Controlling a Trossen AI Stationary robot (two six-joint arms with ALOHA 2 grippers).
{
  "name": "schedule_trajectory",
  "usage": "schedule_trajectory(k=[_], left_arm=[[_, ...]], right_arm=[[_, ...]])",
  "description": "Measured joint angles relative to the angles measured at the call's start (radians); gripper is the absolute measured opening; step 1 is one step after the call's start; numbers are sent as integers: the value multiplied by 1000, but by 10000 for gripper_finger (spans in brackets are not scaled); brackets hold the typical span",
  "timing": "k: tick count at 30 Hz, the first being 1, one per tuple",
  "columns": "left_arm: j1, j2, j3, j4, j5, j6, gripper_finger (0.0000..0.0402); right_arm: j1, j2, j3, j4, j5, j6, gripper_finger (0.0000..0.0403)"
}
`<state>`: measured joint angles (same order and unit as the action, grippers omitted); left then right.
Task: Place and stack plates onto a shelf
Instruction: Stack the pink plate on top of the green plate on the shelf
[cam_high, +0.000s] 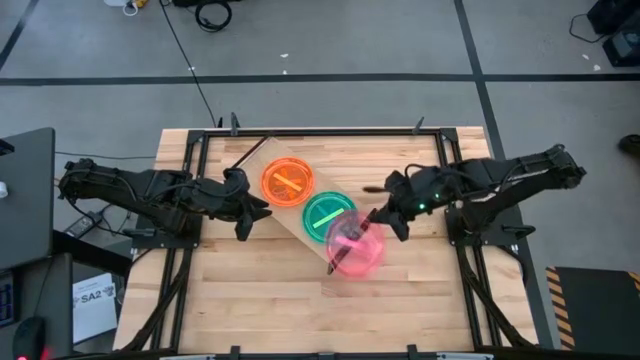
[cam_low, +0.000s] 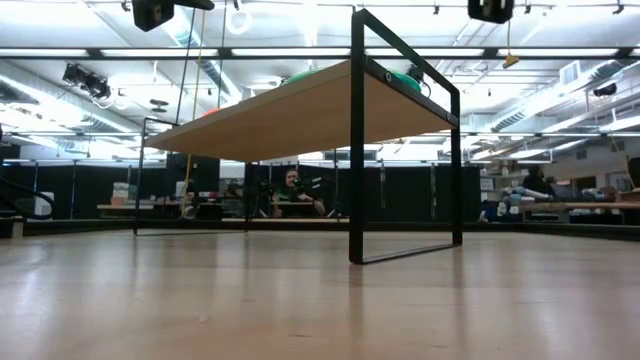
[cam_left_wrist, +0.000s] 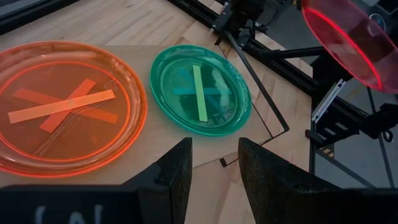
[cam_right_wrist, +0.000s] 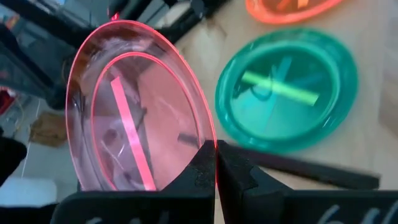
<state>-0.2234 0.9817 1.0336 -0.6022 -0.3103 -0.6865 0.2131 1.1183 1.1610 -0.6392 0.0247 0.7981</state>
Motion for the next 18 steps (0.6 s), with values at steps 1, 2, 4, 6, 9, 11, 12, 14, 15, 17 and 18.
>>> schedule_trajectory(k=[1, 2, 4, 6, 9, 11, 12, 14, 15, 17, 18], left_arm=[[0, 0, 0, 0, 0, 0, 137], [0, 0, 0, 0, 0, 0, 137], [0, 0, 0, 0, 0, 2, 137], [0, 1, 0, 0, -2, 3, 137], [0, 10, 0, -1, -3, 41, 137], [-6, 19, -3, 6, -6, 79, 137], [-8, 25, -7, 14, -9, 92, 137], [-13, 40, -16, 2, -15, 96, 137], [-15, 50, -17, 4, -17, 96, 137], [-17, 64, -25, 13, -27, 97, 137], [-17, 70, -31, 9, -31, 97, 137]], right_arm=[[-14, 0, 0, 12, 0, -11, 7], [-27, 0, 0, 24, 0, -22, 7], [-51, 0, 0, 39, 0, -47, 7], [-72, 0, 0, 53, 0, -73, 7], [-98, 0, 0, 69, 0, -111, 7], [-111, 0, 0, 71, 0, -130, 7], [-118, 0, 0, 70, 0, -139, 7], [-129, 1, 0, 70, -1, -151, 7], [-134, 0, 0, 70, -1, -156, 7], [-145, 1, 0, 71, -1, -170, 7], [-149, 2, 0, 74, -1, -173, 7]])
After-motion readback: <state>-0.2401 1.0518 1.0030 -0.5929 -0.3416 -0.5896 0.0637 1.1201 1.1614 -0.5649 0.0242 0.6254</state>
